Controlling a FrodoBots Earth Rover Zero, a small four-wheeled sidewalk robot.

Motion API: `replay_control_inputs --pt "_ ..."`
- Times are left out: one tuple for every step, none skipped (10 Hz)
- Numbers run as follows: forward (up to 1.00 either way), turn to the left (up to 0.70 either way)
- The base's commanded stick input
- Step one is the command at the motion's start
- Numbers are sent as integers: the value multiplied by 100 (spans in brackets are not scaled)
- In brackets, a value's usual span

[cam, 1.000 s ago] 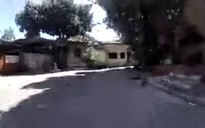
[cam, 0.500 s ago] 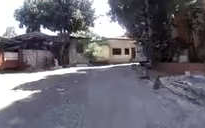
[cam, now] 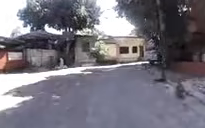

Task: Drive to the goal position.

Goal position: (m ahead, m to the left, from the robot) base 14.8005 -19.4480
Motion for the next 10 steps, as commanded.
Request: replay_control_inputs --pt "100 6" --pt "100 1" --pt "100 0" --pt "100 -36" --pt "100 -40" --pt "100 -40" --pt "100 -40" --pt "100 -40" --pt "100 -40" --pt "100 -40"
